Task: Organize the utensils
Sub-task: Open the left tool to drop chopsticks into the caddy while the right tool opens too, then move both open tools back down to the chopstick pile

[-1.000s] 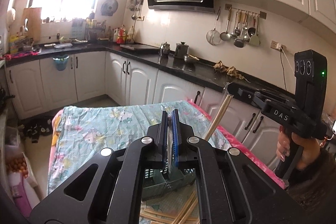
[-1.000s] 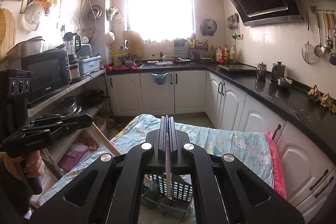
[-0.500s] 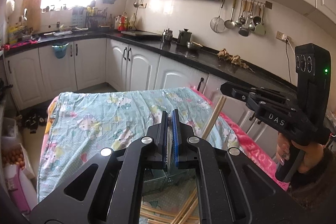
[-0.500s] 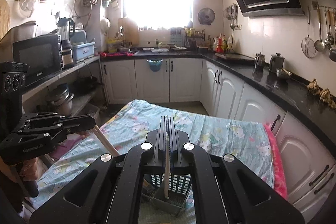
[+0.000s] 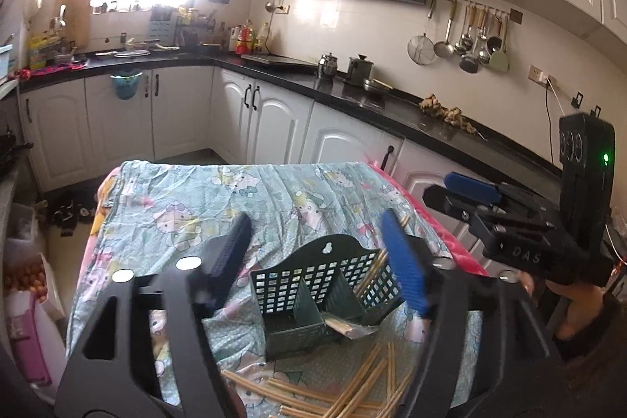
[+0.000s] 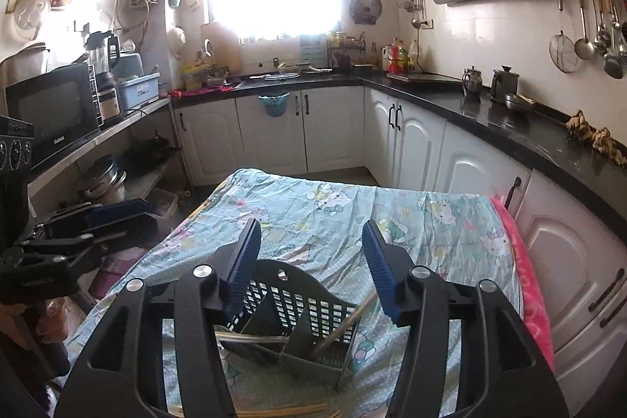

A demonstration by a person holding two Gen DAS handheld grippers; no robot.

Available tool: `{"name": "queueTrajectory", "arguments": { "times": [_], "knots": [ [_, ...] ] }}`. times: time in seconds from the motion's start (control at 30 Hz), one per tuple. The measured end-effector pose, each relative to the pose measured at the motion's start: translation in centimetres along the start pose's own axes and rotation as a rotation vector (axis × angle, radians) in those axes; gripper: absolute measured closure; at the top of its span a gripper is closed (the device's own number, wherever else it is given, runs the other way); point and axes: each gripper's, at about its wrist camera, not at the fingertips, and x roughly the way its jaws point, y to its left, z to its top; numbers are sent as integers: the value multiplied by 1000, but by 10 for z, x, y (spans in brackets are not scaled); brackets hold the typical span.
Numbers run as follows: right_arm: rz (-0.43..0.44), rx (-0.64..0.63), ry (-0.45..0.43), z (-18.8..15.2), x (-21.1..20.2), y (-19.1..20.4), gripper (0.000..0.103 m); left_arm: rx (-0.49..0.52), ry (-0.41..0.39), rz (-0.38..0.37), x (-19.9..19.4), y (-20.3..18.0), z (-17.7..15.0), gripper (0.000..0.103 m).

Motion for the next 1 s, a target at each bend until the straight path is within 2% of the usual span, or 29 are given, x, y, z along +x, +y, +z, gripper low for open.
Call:
{"name": "queueTrajectory", "arguments": {
  "times": [0.13, 0.27, 1.0],
  "knots": [
    [-12, -13, -13, -4, -6, 4, 40, -10, -21, 7, -8, 1, 0, 19],
    [-10, -16, -24, -6, -13, 5, 34, -24, -41, 20, -17, 3, -1, 11],
    [-27, -72, -43, -30, -48, 24, 24, -38, -59, 51, -53, 1, -31, 11]
  ]
}}
